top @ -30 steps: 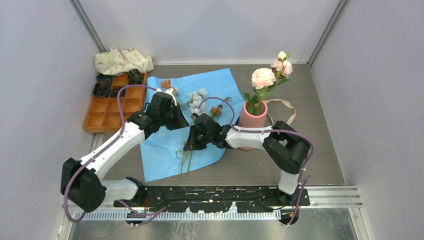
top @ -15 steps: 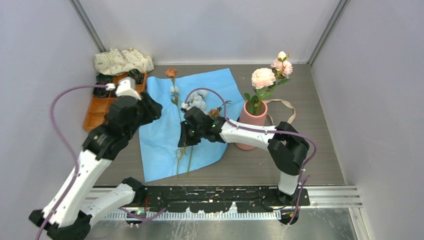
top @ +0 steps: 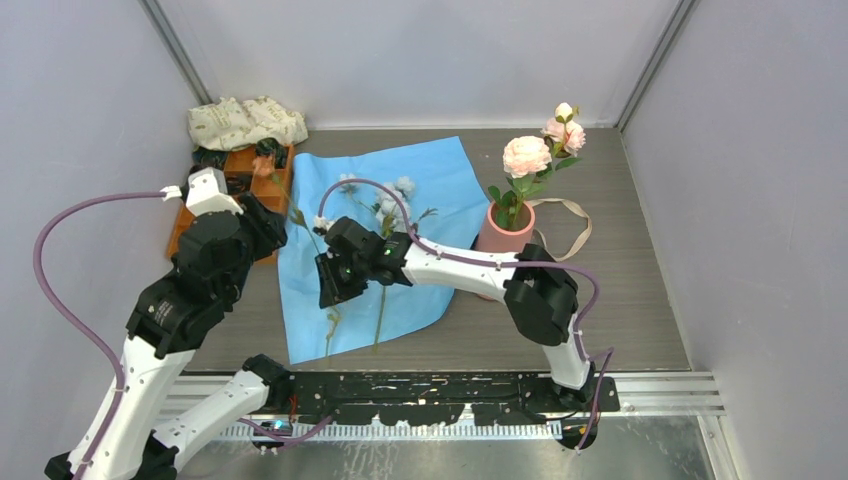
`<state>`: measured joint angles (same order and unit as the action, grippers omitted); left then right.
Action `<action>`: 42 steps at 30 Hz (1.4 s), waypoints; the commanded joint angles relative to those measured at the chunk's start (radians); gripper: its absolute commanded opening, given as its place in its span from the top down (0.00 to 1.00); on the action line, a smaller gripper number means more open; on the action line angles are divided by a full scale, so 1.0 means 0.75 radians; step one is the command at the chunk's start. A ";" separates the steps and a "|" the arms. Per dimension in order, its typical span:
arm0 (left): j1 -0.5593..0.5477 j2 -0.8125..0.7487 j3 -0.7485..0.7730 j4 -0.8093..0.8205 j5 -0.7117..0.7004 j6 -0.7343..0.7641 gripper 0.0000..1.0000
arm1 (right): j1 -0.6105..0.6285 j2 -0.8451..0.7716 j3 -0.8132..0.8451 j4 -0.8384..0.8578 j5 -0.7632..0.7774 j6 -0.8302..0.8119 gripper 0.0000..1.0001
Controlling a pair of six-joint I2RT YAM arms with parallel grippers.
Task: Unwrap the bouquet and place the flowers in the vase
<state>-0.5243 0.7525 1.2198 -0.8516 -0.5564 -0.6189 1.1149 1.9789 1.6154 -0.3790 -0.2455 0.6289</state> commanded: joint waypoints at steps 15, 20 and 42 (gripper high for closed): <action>-0.004 0.109 -0.082 0.129 0.222 0.053 0.51 | -0.154 -0.240 -0.218 -0.212 0.402 0.002 0.54; -0.004 0.171 -0.163 0.183 0.386 0.045 0.54 | -0.249 -0.252 -0.248 -0.270 0.492 0.017 0.72; -0.006 0.194 -0.627 0.431 0.820 -0.021 0.65 | -0.281 0.038 -0.113 -0.217 0.406 0.120 0.55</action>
<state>-0.5243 0.9176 0.7528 -0.6094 0.0406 -0.6262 0.9012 2.0079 1.4815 -0.5846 0.0753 0.6785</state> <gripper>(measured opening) 0.354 0.447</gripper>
